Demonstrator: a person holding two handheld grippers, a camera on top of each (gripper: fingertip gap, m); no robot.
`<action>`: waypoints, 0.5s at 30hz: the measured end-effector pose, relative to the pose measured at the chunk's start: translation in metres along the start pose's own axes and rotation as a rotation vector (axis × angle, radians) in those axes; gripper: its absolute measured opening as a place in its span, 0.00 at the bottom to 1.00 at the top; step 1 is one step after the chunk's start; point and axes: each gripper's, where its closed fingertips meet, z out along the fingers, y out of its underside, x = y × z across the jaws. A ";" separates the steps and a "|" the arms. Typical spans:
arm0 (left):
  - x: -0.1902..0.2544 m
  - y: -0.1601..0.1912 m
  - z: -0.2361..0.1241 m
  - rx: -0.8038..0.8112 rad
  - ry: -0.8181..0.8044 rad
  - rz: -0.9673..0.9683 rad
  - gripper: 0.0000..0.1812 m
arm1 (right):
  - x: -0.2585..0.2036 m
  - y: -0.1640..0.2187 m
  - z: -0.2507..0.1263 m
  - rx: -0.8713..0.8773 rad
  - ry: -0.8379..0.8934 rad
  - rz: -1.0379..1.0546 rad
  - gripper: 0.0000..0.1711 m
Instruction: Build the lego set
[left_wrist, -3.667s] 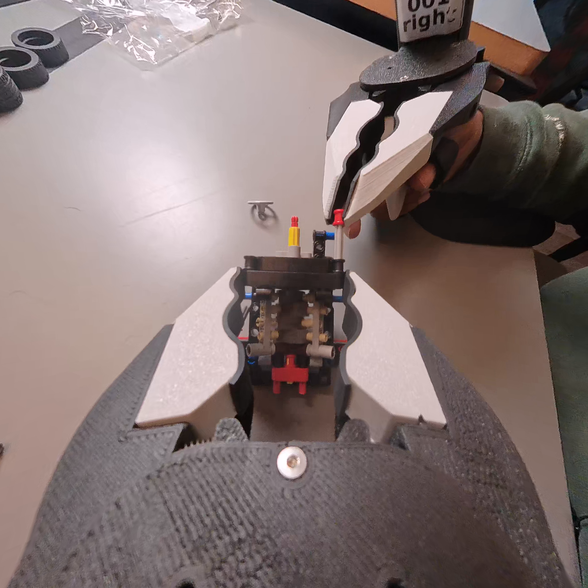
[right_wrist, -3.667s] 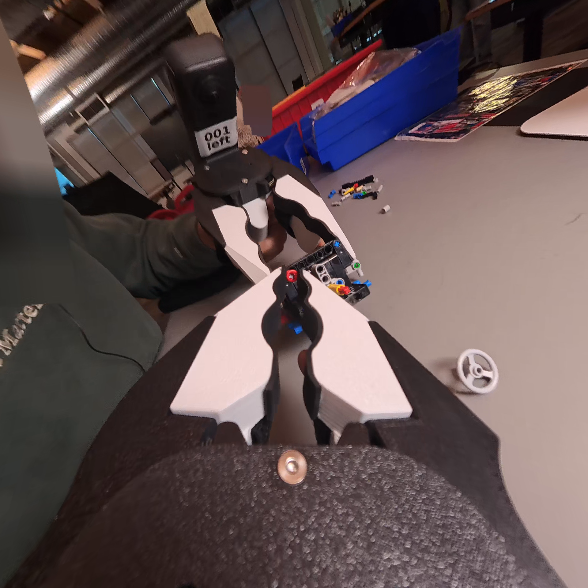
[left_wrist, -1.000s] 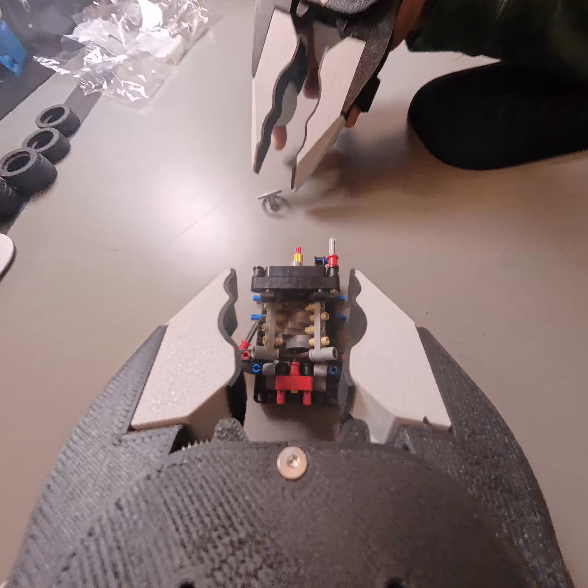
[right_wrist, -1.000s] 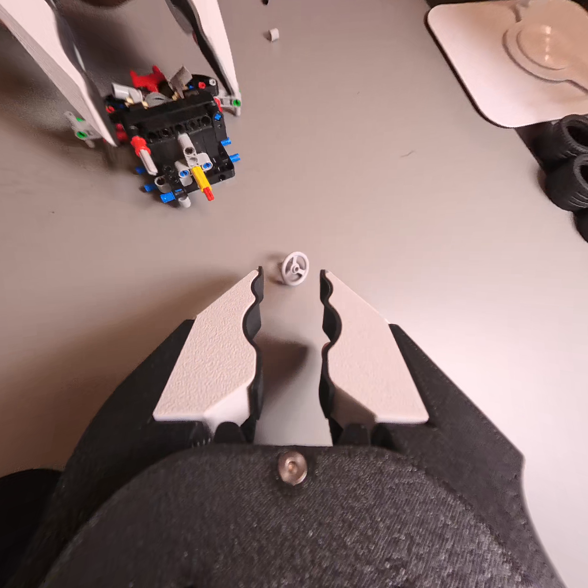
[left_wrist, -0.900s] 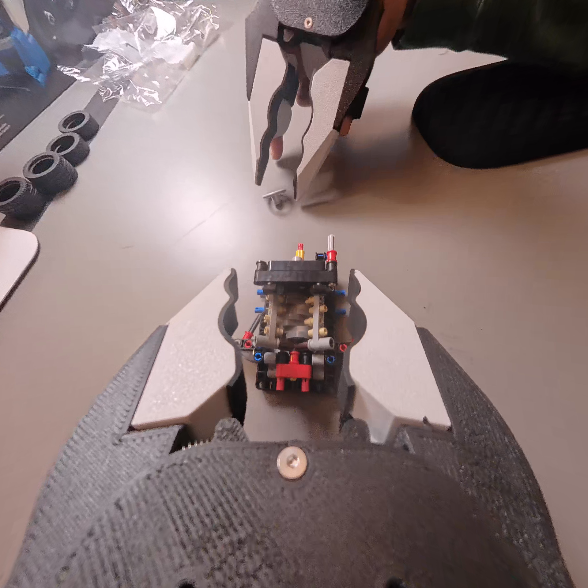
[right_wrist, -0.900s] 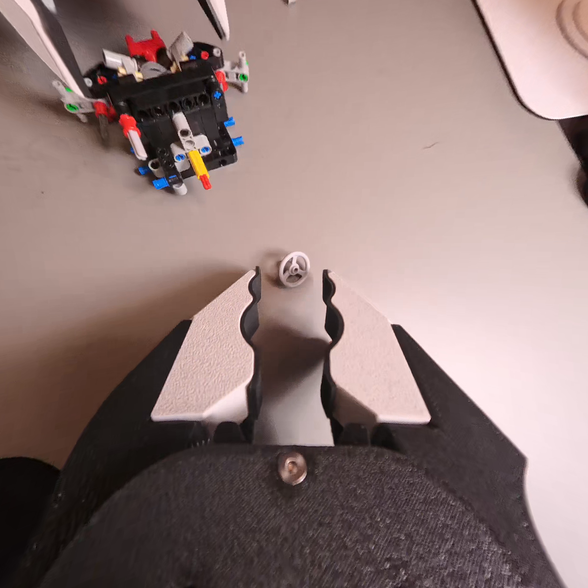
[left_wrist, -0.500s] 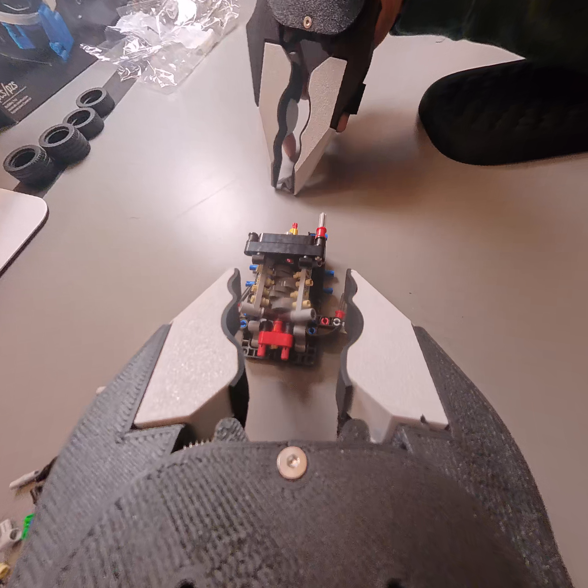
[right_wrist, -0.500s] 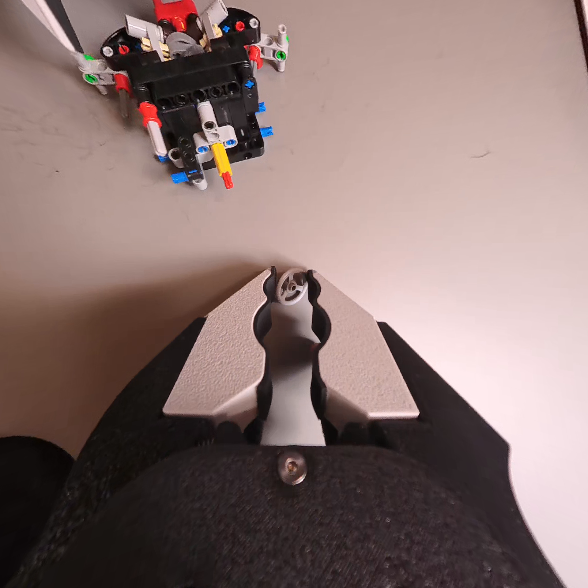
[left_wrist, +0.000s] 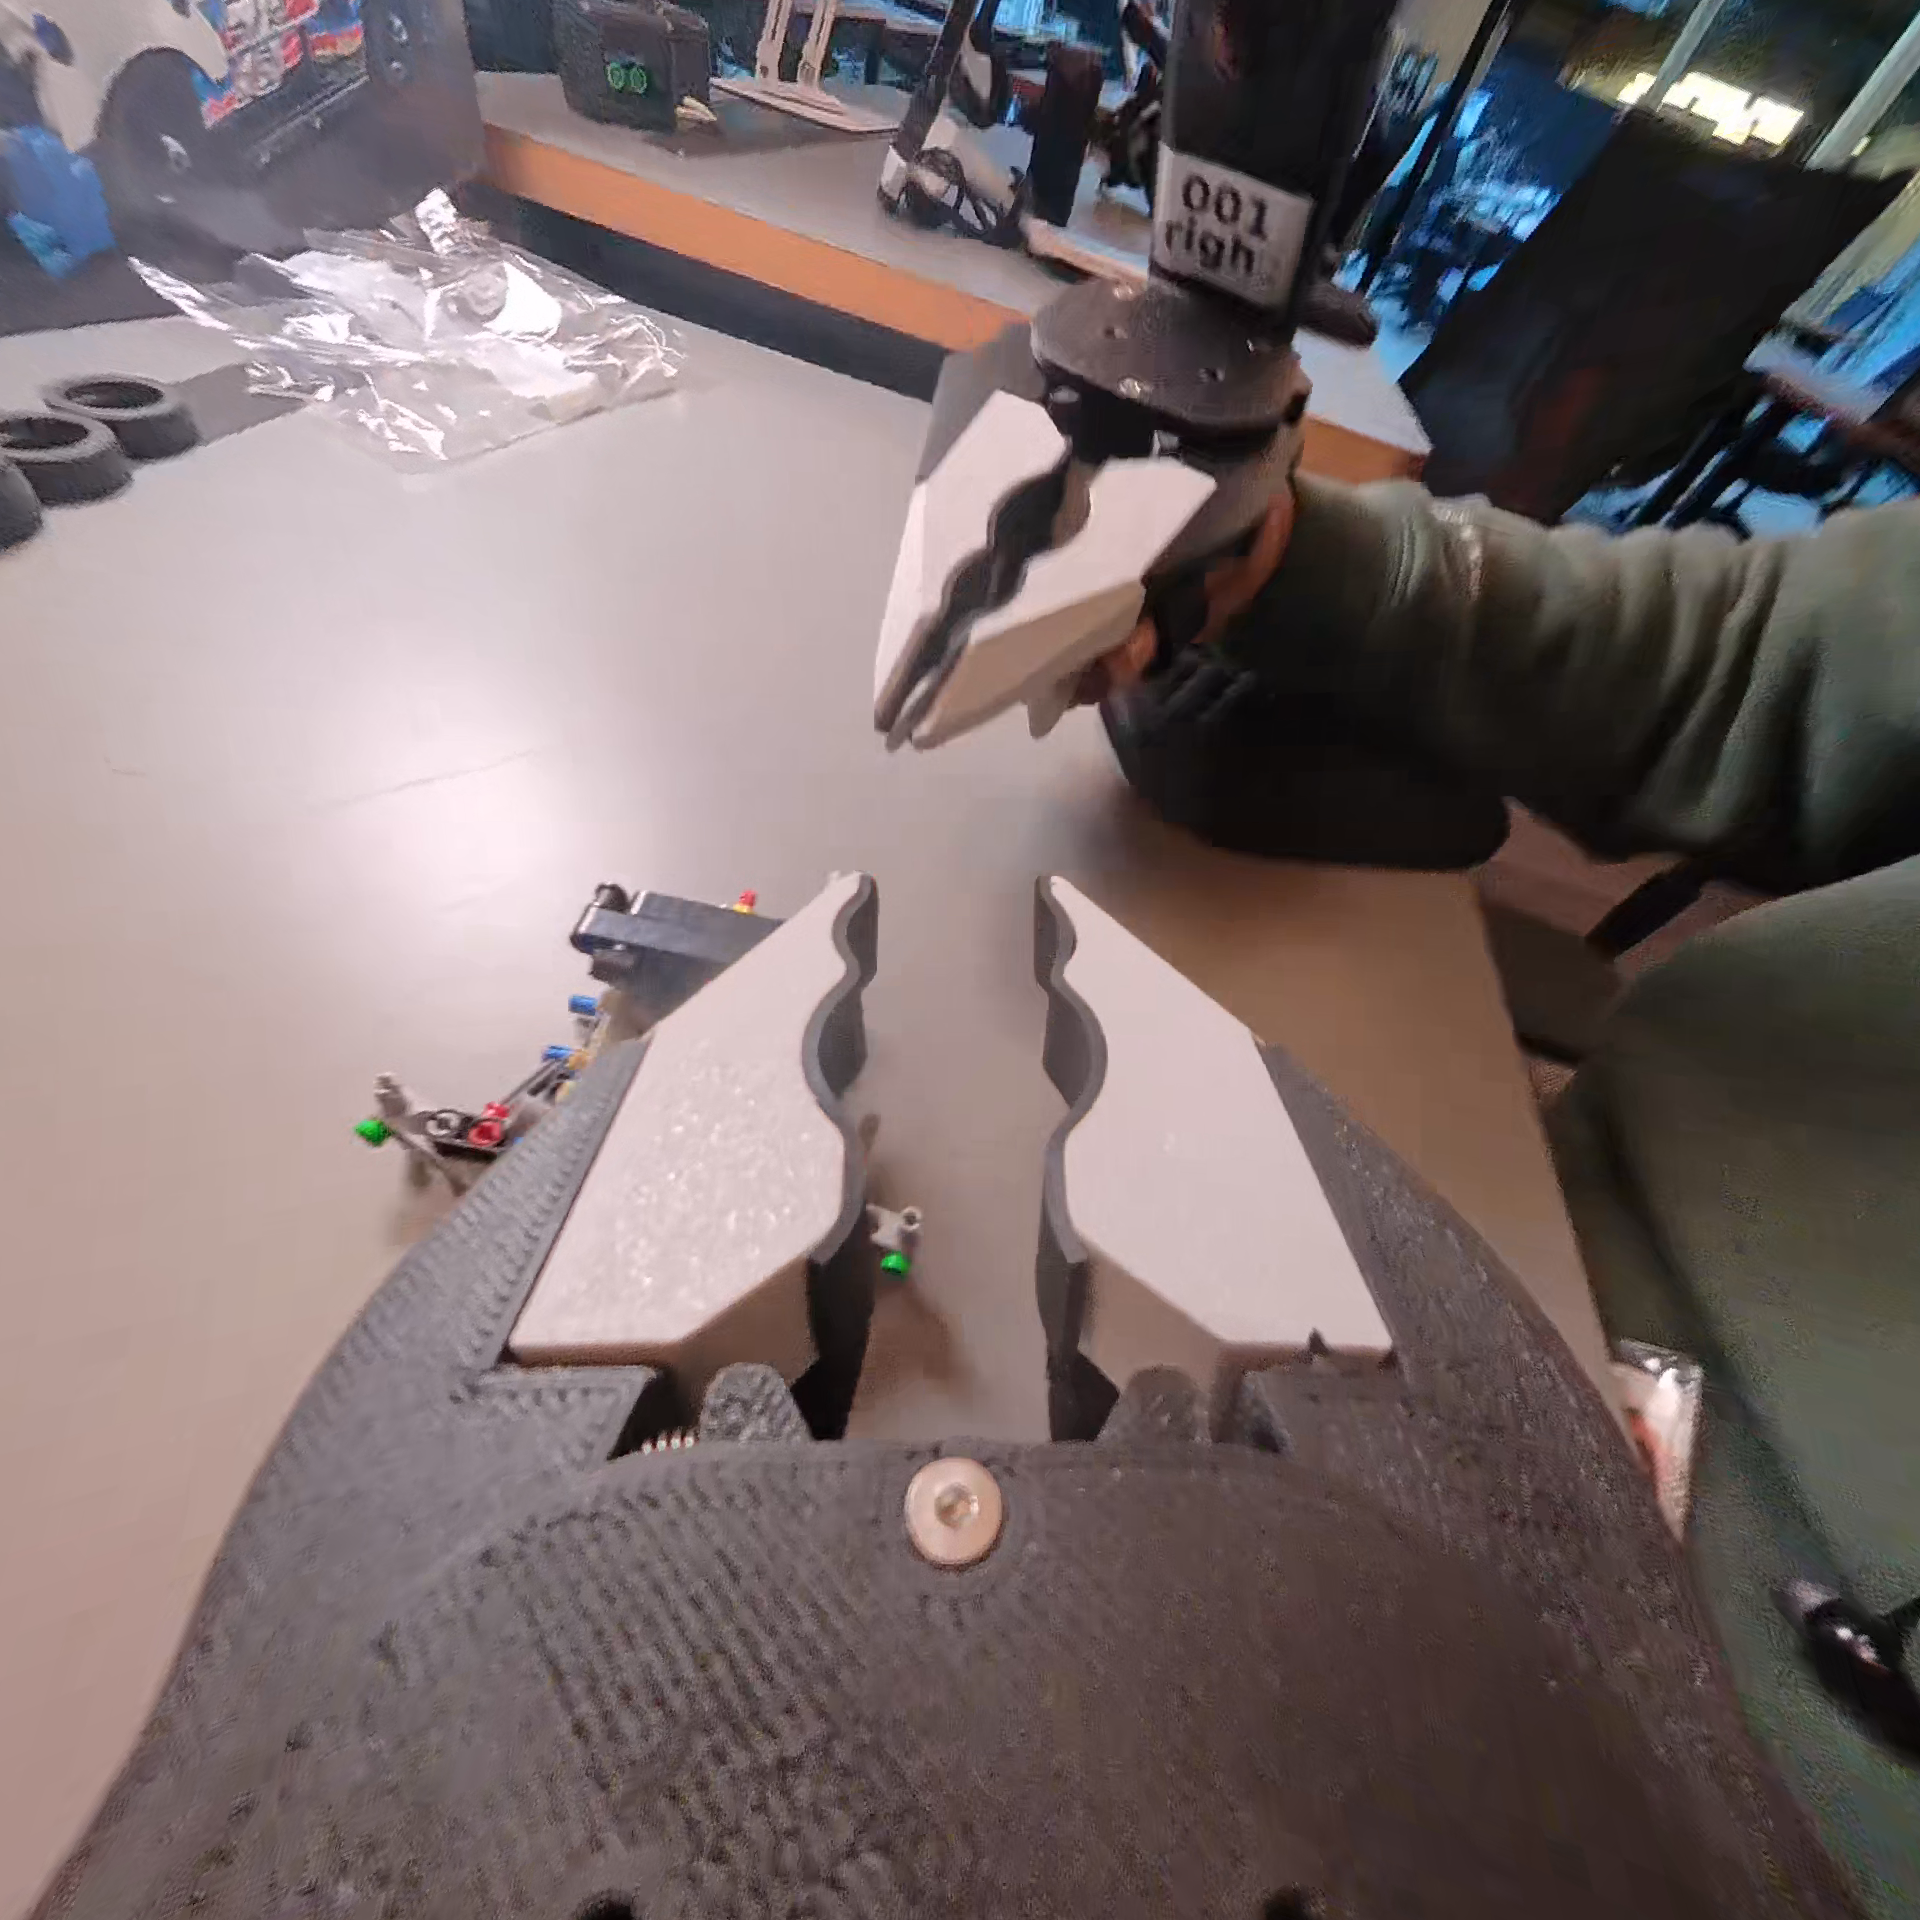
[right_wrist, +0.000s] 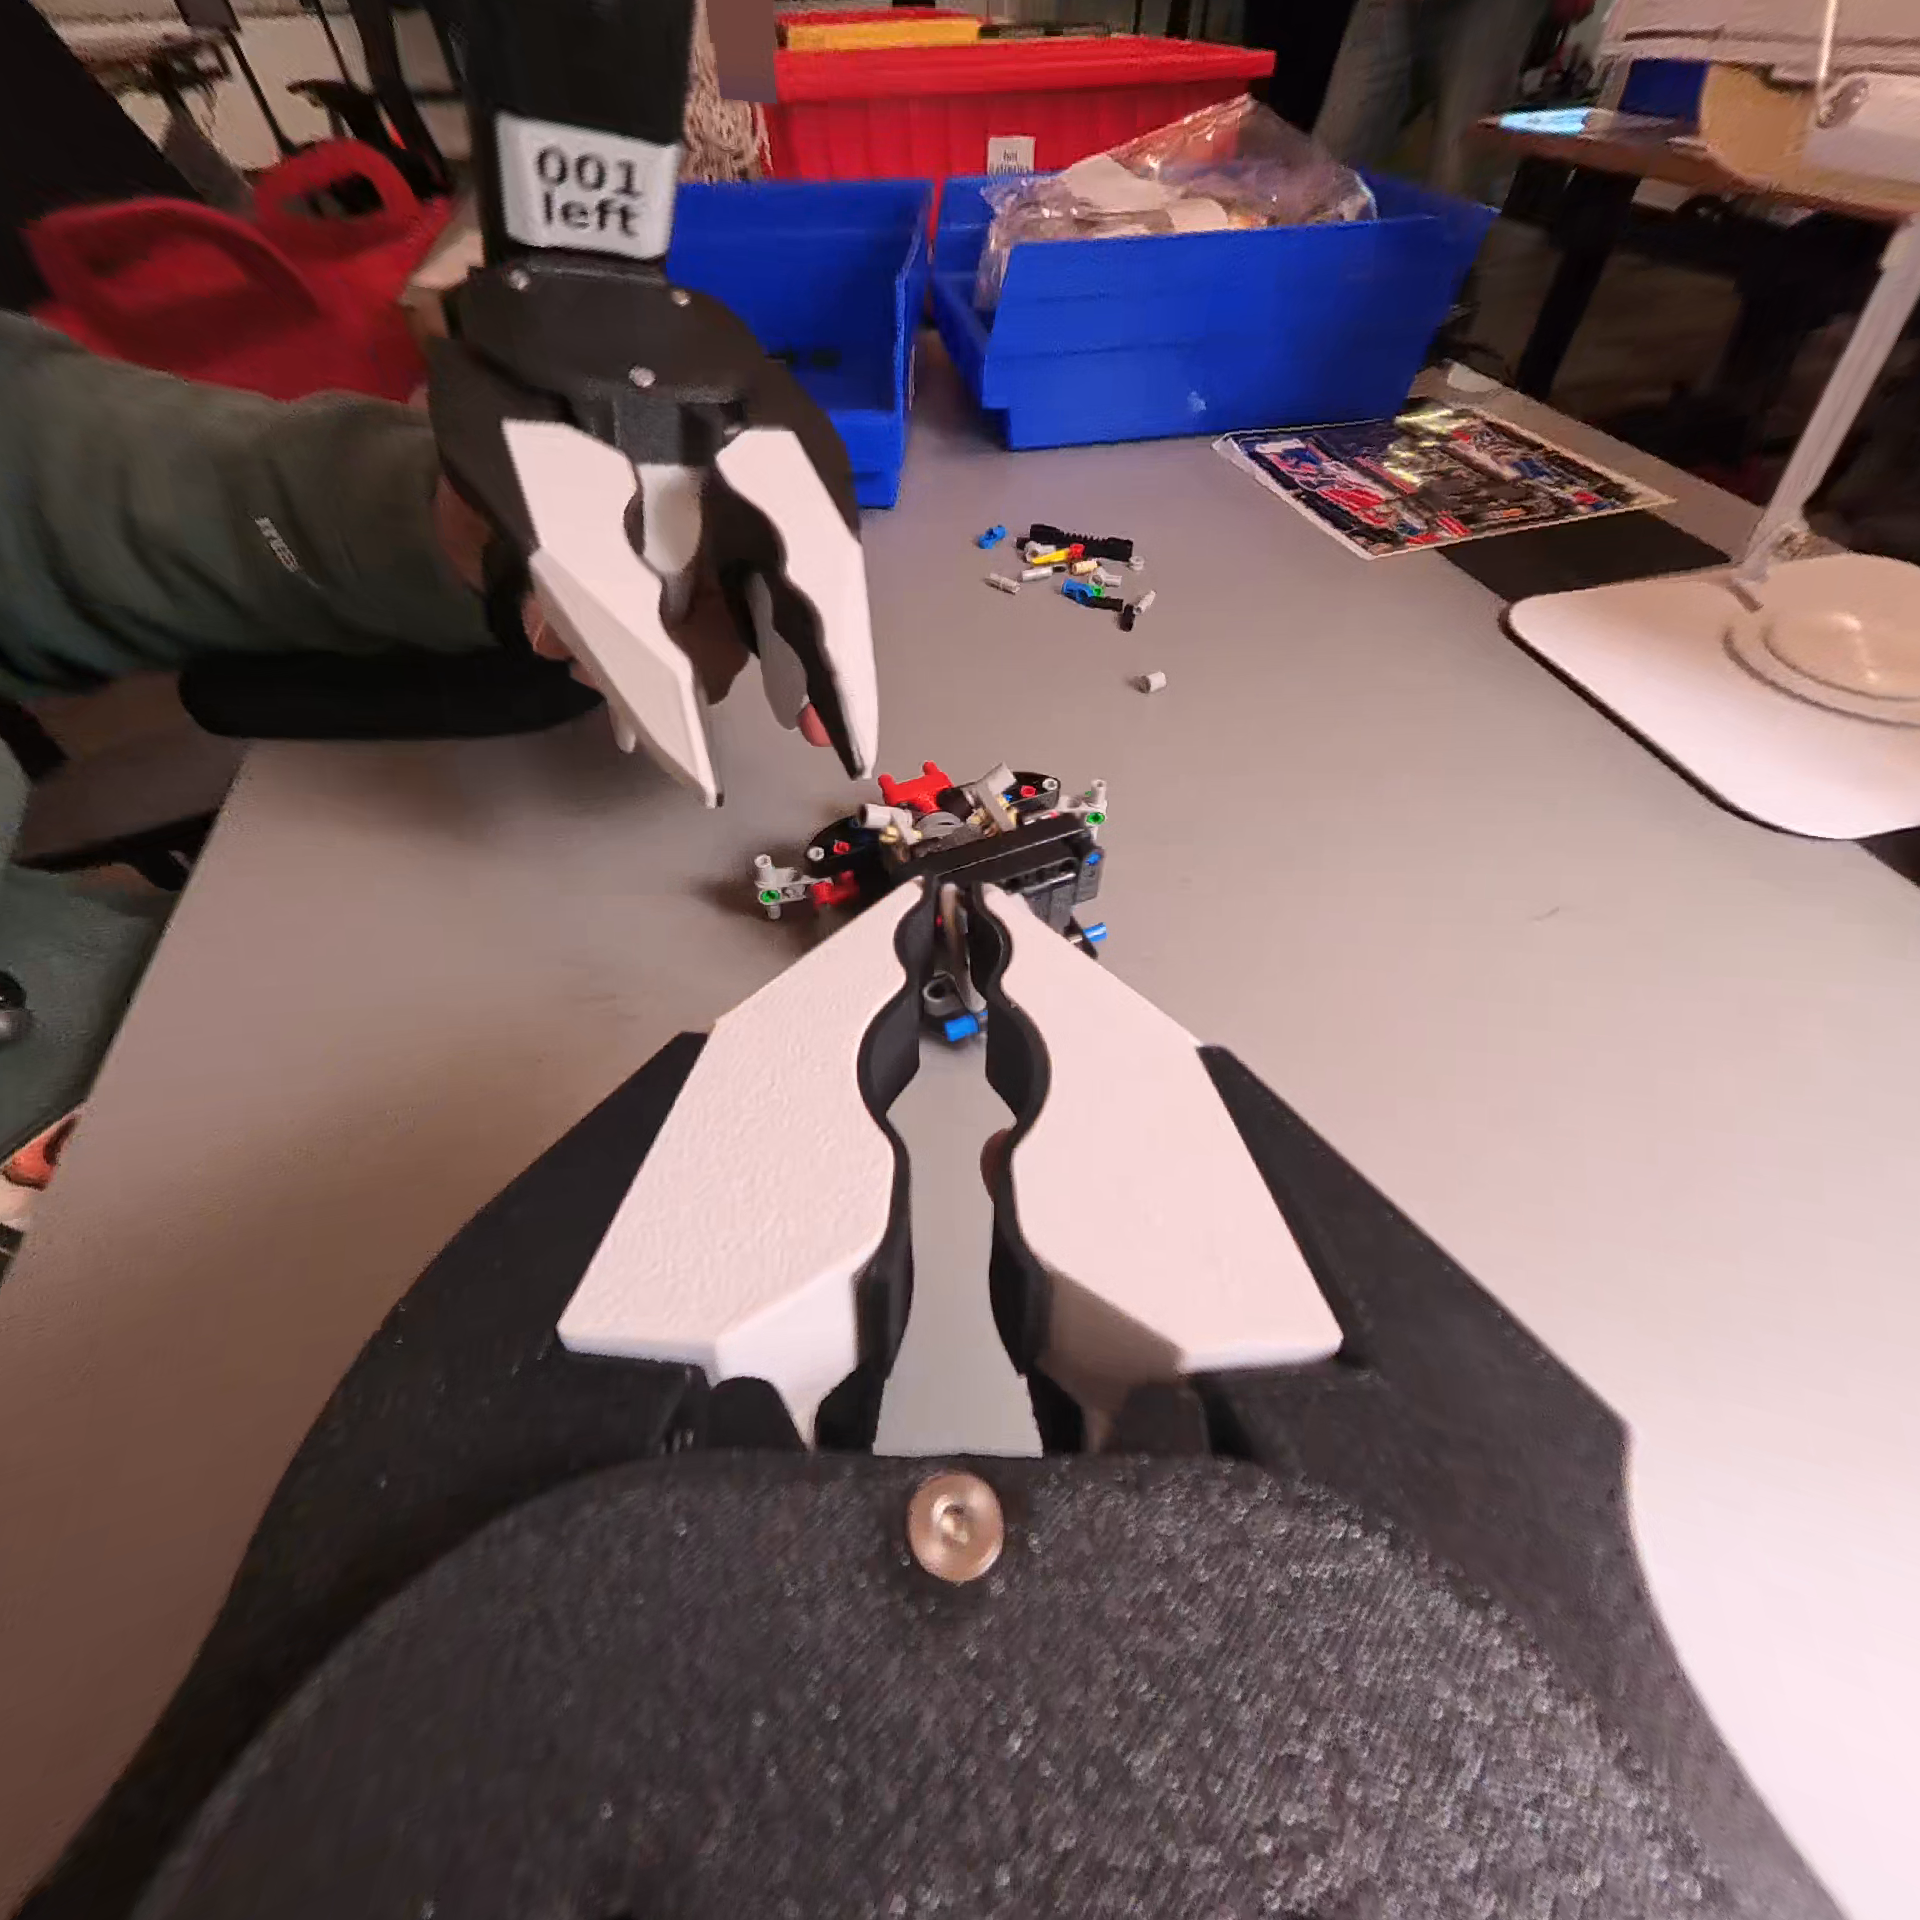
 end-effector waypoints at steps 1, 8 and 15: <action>0.000 0.000 0.002 0.008 0.014 -0.036 0.16 | -0.004 0.002 0.003 -0.012 0.013 -0.027 0.02; 0.001 -0.001 0.002 0.030 0.038 -0.098 0.15 | -0.014 -0.004 0.006 0.045 0.012 0.010 0.02; 0.010 -0.020 -0.001 0.164 0.155 -0.240 0.12 | -0.028 -0.039 0.007 0.248 -0.031 0.083 0.01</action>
